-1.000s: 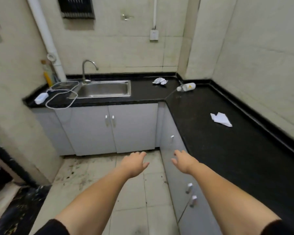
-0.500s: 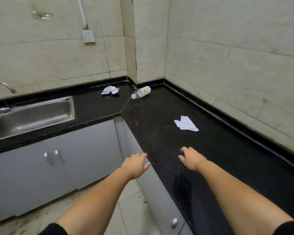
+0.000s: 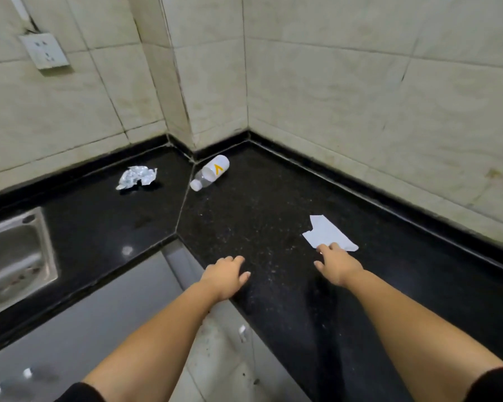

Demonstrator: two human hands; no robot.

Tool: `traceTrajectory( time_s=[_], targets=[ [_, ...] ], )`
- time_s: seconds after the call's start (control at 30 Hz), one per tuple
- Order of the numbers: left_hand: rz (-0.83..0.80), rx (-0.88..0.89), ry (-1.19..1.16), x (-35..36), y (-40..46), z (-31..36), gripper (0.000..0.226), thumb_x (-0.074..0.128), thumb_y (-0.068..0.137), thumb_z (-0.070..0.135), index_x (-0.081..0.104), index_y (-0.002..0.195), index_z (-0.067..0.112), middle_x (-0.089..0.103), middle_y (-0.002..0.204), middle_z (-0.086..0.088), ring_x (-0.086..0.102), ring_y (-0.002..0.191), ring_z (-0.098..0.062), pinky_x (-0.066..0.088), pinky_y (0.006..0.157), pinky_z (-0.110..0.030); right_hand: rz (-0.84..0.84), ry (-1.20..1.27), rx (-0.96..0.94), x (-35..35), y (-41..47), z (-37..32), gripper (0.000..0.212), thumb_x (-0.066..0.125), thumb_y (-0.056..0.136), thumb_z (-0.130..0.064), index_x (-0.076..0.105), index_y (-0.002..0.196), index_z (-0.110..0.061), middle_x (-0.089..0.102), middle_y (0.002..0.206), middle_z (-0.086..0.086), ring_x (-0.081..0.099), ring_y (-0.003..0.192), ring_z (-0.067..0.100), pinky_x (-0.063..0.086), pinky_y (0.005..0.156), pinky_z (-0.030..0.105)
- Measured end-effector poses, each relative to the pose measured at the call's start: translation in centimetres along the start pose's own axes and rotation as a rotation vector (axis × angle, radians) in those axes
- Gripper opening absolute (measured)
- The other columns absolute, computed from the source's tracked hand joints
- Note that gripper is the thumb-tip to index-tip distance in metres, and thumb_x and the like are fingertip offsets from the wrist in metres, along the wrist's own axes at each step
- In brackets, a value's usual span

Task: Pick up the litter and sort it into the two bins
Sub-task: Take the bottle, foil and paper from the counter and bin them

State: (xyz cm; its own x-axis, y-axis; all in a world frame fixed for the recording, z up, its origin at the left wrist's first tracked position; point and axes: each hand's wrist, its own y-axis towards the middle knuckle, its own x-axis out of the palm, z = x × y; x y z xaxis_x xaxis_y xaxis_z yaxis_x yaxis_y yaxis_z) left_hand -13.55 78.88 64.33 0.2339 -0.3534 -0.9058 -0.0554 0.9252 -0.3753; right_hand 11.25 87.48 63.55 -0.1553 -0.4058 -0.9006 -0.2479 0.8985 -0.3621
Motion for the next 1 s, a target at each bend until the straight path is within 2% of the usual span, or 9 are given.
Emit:
traceTrajectory(
  time_s=[0.13,0.27,0.37,0.43,0.6,0.67,0.73,0.9,1.0],
  targets=[
    [-0.028,0.045,0.014,0.8,6.8,0.3,0.052,0.035,0.099,0.043,0.033,0.143,0.017,0.045,0.141,-0.012,0.045,0.129,-0.031,0.041,0.104,-0.044,0.089,-0.012,0.068,0.1,4.8,1.0,0.047,0.045,0.096,-0.035,0.036,0.139,-0.022,0.026,0.151,0.008,0.037,0.133,0.03,0.044,0.099,0.046],
    [0.013,0.113,0.061,2.8,11.2,1.5,0.049,0.037,0.098,0.04,0.036,0.142,0.017,0.042,0.141,-0.009,0.041,0.13,-0.028,0.038,0.109,-0.042,0.04,-0.009,0.125,0.8,8.0,2.0,0.059,0.047,0.094,-0.04,0.021,0.146,-0.029,0.011,0.157,0.008,0.029,0.138,0.032,0.039,0.104,0.05],
    [0.133,0.153,0.109,4.7,12.3,1.4,0.046,0.041,0.098,0.038,0.042,0.138,0.016,0.043,0.14,-0.009,0.041,0.13,-0.028,0.035,0.11,-0.041,0.029,-0.075,0.142,1.4,9.6,2.4,0.057,0.047,0.092,-0.043,0.024,0.143,-0.032,0.025,0.149,0.008,0.032,0.13,0.033,0.042,0.096,0.048],
    [0.237,0.153,0.124,5.9,12.4,1.0,0.04,0.049,0.093,0.036,0.054,0.127,0.017,0.055,0.131,-0.01,0.053,0.121,-0.028,0.043,0.104,-0.042,0.036,-0.1,0.152,1.5,10.4,2.4,0.048,0.047,0.092,-0.041,0.035,0.137,-0.028,0.035,0.138,0.01,0.036,0.123,0.033,0.045,0.089,0.045],
    [0.34,0.176,0.085,7.2,12.1,0.3,0.043,0.038,0.087,0.036,0.067,0.112,0.017,0.068,0.112,-0.008,0.066,0.102,-0.027,0.054,0.092,-0.042,-0.002,-0.077,0.169,0.8,11.9,2.4,0.041,0.044,0.093,-0.012,0.039,0.133,-0.017,0.038,0.129,0.016,0.047,0.108,0.035,0.045,0.082,0.041],
    [0.321,0.184,0.077,7.1,12.2,0.3,0.043,0.038,0.087,0.036,0.067,0.112,0.018,0.068,0.112,-0.007,0.066,0.102,-0.026,0.054,0.093,-0.042,-0.049,-0.072,0.197,0.4,12.7,2.1,0.04,0.043,0.091,-0.007,0.041,0.131,-0.014,0.038,0.131,0.018,0.051,0.102,0.038,0.045,0.085,0.042],
    [0.268,0.201,0.064,7.2,12.2,0.1,0.042,0.038,0.085,0.036,0.067,0.111,0.019,0.068,0.111,-0.006,0.066,0.101,-0.025,0.054,0.092,-0.041,-0.096,-0.057,0.263,-0.3,13.9,1.3,0.037,0.045,0.092,-0.011,0.051,0.129,-0.009,0.039,0.137,0.019,0.052,0.113,0.041,0.044,0.097,0.042],
    [0.173,0.289,0.02,5.4,12.6,-1.4,0.047,0.034,0.082,0.039,0.066,0.112,0.022,0.066,0.113,-0.003,0.066,0.103,-0.022,0.054,0.091,-0.037,-0.08,-0.082,0.21,-2.7,16.3,-3.2,0.026,0.046,0.093,-0.011,0.066,0.11,-0.009,0.053,0.126,0.017,0.056,0.11,0.034,0.046,0.092,0.039],
    [0.091,0.423,-0.029,2.7,13.6,-4.0,0.054,0.028,0.092,0.04,0.045,0.137,0.015,0.049,0.136,-0.009,0.046,0.126,-0.026,0.04,0.104,-0.04,-0.01,-0.043,0.175,-4.5,17.5,-8.5,0.026,0.05,0.092,-0.02,0.059,0.069,-0.013,0.063,0.091,0.012,0.06,0.089,0.034,0.046,0.077,0.034]
  ],
)
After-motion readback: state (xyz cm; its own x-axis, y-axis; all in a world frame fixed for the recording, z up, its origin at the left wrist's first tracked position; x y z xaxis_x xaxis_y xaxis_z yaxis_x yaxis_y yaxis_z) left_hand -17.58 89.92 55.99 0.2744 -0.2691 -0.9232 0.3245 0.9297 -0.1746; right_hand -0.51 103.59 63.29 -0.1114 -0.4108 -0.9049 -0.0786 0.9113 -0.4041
